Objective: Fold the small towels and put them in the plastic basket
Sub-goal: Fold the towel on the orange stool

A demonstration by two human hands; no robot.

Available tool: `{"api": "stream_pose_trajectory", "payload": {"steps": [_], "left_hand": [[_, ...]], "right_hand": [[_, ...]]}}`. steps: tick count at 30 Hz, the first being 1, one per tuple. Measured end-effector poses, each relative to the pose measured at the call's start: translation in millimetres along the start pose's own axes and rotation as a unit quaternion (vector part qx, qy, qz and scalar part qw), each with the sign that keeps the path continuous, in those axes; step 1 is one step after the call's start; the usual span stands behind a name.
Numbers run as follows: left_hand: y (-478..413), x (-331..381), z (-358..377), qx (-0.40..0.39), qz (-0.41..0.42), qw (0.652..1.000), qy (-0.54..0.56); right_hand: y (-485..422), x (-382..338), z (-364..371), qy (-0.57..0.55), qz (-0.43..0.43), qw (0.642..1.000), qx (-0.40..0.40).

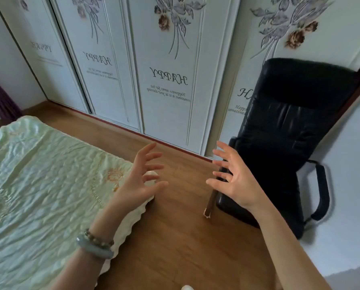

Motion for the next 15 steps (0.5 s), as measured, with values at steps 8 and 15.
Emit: {"api": "stream_pose_trajectory", "payload": {"steps": [8,15], "left_hand": [[-119,-29,12,0.033,-0.019,0.999,-0.007],[-225,-76,-9,0.064,-0.018,0.998,-0.017]], "right_hand": [[-131,34,-48,-0.020,-0.001,0.999,-0.037],[-254,65,-52,-0.016,-0.015,0.997,-0.069]]}}
Point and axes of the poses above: each hand's wrist, its own y-axis away from the middle knuckle, its own z-axis out of the palm, x = y × z, the point moved 4 cm from there along -y, towards the middle knuckle, and after that the axes turned 1 degree about -x, right-handed, at the moved point
